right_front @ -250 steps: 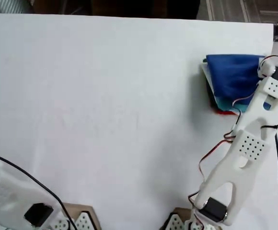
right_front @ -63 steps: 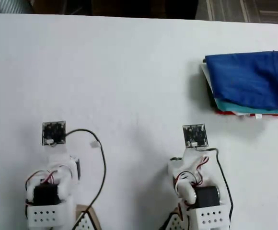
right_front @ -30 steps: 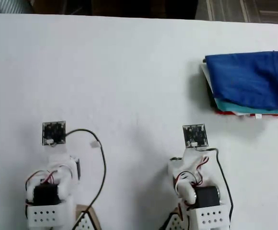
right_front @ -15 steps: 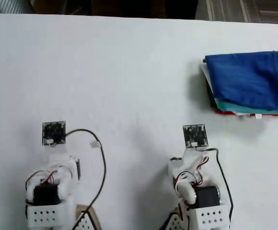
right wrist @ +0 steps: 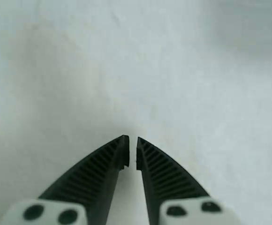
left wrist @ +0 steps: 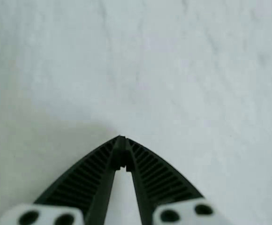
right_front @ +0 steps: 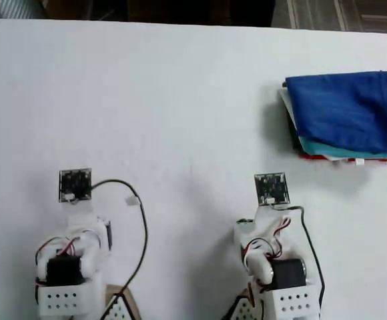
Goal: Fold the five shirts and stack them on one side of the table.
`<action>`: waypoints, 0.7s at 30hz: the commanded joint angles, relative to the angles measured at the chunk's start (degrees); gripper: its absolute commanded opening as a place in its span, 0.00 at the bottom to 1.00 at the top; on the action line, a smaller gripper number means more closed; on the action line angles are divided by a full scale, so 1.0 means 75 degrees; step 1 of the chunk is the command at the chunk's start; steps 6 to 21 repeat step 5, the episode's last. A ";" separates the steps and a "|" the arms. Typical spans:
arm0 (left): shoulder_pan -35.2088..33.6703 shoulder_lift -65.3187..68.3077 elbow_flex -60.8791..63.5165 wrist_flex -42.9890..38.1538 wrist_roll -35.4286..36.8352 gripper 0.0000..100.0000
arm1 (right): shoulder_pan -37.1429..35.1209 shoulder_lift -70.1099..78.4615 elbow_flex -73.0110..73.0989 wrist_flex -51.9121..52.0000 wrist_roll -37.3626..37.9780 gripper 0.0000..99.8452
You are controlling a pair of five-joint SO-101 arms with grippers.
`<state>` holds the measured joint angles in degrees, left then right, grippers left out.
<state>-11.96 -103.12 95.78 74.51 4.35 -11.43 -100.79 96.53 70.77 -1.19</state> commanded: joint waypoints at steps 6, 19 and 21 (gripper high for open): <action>0.0082 -0.0188 0.0170 -0.0129 0.0070 0.03 | -0.0018 0.0053 0.0070 0.0041 -0.0047 0.03; 0.0082 -0.0188 0.0170 -0.0129 0.0070 0.03 | -0.0018 0.0053 0.0070 0.0041 -0.0047 0.03; 0.0082 -0.0188 0.0170 -0.0129 0.0070 0.03 | -0.0018 0.0053 0.0070 0.0041 -0.0047 0.03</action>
